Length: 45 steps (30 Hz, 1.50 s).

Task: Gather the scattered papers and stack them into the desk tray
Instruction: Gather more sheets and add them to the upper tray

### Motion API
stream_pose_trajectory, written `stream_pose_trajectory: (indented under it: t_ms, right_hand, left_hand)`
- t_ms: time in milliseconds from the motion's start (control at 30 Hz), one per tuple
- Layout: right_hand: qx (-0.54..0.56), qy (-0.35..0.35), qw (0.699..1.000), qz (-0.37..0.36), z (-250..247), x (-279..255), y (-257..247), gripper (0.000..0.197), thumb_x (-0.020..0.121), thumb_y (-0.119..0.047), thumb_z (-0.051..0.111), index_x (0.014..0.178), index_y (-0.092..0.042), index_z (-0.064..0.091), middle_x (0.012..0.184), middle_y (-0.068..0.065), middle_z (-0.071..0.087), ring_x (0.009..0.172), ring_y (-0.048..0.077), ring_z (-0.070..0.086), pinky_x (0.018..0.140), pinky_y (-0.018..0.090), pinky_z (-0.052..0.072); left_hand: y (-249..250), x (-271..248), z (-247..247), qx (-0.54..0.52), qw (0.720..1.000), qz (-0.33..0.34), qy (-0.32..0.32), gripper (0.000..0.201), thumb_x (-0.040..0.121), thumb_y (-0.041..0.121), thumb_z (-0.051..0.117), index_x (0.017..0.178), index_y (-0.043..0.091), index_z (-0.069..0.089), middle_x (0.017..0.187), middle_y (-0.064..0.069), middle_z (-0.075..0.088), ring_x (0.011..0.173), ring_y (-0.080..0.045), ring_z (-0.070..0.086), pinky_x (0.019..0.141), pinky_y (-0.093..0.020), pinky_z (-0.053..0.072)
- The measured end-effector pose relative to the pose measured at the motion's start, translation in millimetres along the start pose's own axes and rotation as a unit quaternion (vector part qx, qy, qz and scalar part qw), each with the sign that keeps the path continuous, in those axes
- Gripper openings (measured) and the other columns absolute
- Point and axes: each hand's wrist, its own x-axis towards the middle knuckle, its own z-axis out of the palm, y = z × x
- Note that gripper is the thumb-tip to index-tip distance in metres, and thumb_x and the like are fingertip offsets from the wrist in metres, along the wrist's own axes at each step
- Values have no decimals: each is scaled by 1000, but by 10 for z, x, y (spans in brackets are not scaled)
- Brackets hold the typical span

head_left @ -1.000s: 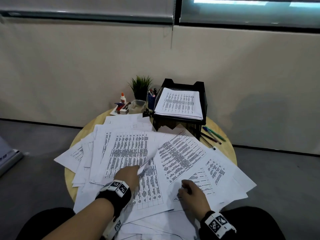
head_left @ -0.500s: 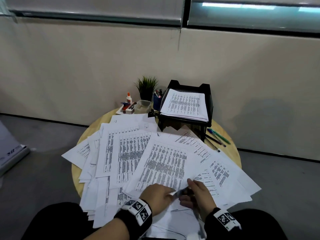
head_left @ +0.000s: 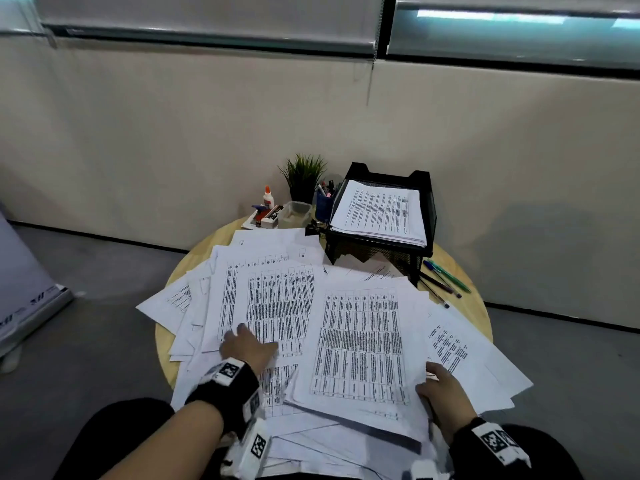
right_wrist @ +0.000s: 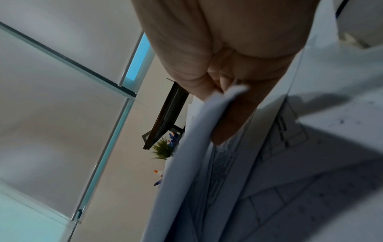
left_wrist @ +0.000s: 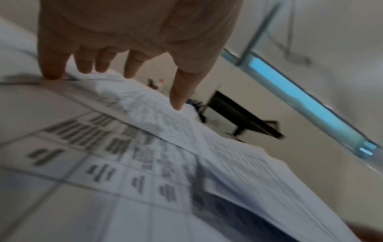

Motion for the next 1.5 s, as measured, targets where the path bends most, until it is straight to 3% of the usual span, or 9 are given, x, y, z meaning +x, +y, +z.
stream_pose_trajectory:
  t_ms: [233, 400, 633, 767, 933, 1100, 1200, 1367, 1500]
  right_hand:
    - [-6, -3, 999, -43, 35, -21, 84, 38, 85, 16, 42, 111, -7, 56, 93, 23, 68, 72, 28, 62, 58, 26, 46]
    - [-3, 18, 999, -48, 32, 44, 120, 35, 86, 12, 45, 114, -7, 56, 94, 19, 70, 80, 31, 65, 70, 32, 53]
    - [-29, 14, 999, -37, 61, 113, 197, 37, 85, 6, 50, 119, -7, 56, 107, 19, 67, 99, 33, 64, 90, 44, 51]
    - [-47, -5, 998, -31, 125, 24, 146, 32, 67, -14, 59, 97, -15, 68, 85, 7, 74, 75, 28, 67, 71, 33, 50]
    - [-67, -72, 995, -32, 158, 7, 34, 41, 69, 0, 68, 109, -6, 59, 92, 15, 72, 83, 33, 68, 70, 37, 55]
    - [-78, -45, 995, -50, 115, 32, 116, 39, 76, 12, 58, 111, -3, 55, 96, 18, 68, 83, 33, 66, 70, 40, 55]
    - [-88, -26, 994, -61, 69, 54, 154, 35, 76, 7, 61, 109, -6, 56, 94, 14, 69, 83, 33, 66, 74, 42, 53]
    - [-114, -10, 990, -86, 61, 33, 171, 26, 75, 7, 60, 97, -7, 60, 87, 13, 70, 80, 31, 65, 69, 35, 49]
    - [-121, -11, 990, -76, 93, 45, 185, 21, 76, 7, 60, 92, -6, 62, 83, 14, 70, 79, 33, 64, 72, 39, 50]
  left_hand:
    - [-116, 253, 3, 3, 997, -72, -30, 95, 80, 21, 68, 148, 2, 4, 139, -21, 38, 124, -33, 46, 96, -35, 46]
    - [-184, 267, -27, -92, 995, 16, -39, 9, 84, 4, 56, 90, 10, 54, 108, -12, 62, 92, -25, 58, 80, -30, 49]
    - [-227, -71, 78, -94, 981, 106, -130, 31, 81, -3, 54, 109, 9, 60, 104, -8, 64, 94, -20, 59, 75, -22, 42]
    - [-164, -248, 148, -100, 963, 146, -202, 32, 83, -1, 53, 110, 17, 58, 95, -5, 65, 73, -11, 58, 57, -16, 46]
    - [-134, -297, 232, -150, 941, 159, -259, 27, 71, 25, 54, 96, 23, 65, 107, -3, 70, 103, -24, 64, 94, -33, 47]
    - [-165, -123, 194, -194, 975, 84, -72, 13, 85, 20, 62, 96, 13, 64, 105, -11, 65, 97, -25, 59, 86, -32, 47]
    - [-286, 81, 14, -123, 992, 0, 39, 55, 78, 28, 70, 126, 8, 53, 127, -18, 55, 112, -35, 55, 97, -38, 45]
    - [-405, 385, -226, -149, 982, -113, 34, 79, 79, 26, 71, 140, -3, 28, 138, -26, 40, 122, -41, 45, 97, -43, 43]
    - [-485, 557, -316, -139, 984, -107, 32, 66, 76, 25, 72, 131, 3, 46, 136, -22, 42, 117, -40, 50, 94, -38, 44]
